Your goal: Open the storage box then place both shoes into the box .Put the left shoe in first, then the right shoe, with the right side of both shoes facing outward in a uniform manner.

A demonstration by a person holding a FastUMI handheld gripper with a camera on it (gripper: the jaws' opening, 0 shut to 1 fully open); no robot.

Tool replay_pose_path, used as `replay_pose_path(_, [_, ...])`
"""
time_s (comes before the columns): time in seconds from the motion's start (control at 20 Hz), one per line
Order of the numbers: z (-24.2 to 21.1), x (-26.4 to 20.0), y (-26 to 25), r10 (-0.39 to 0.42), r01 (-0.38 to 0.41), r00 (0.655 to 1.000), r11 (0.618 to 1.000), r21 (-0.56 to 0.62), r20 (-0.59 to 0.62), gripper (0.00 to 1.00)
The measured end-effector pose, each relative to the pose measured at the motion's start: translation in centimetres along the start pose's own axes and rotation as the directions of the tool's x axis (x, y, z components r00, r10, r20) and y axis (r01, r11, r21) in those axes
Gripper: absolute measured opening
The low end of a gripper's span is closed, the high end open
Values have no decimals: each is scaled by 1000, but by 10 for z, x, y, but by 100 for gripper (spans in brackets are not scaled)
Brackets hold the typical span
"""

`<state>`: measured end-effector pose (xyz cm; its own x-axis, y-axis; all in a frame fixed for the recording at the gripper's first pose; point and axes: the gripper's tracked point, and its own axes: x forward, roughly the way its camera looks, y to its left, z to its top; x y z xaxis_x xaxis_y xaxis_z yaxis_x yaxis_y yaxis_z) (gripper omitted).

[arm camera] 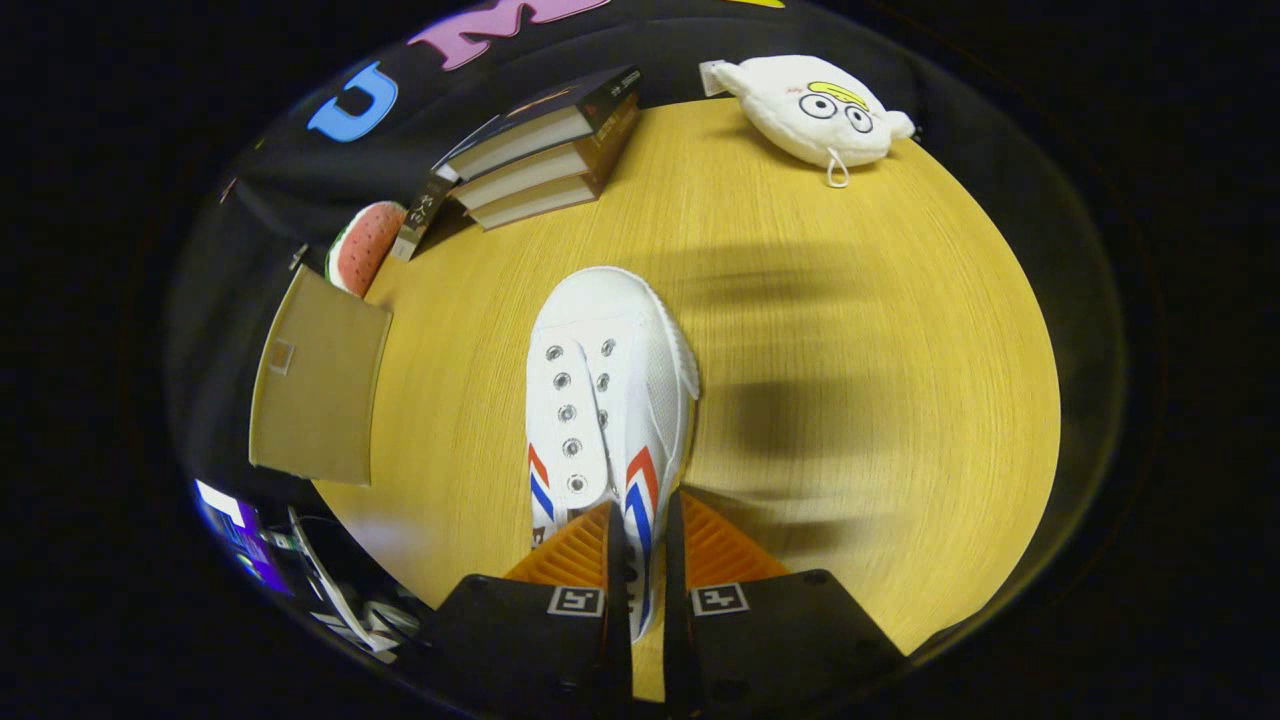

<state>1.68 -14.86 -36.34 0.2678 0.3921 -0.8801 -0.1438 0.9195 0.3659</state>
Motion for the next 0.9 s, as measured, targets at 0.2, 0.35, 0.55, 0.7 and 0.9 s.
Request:
replay_pose_path(0.2, [-1, -7, 3, 55, -57, 998, 993, 105, 22, 7])
replay_pose_path(0.35, [-1, -14, 10, 71, -77, 997, 986, 150, 42, 7])
replay_pose_path(0.55, [11, -30, 27, 103, -114, 991, 982, 153, 83, 7])
replay_pose_path(0.7, [16, -48, 51, 152, -168, 984, 968, 187, 96, 6])
replay_pose_path(0.9, [23, -72, 94, 208, -223, 973, 960, 171, 102, 7])
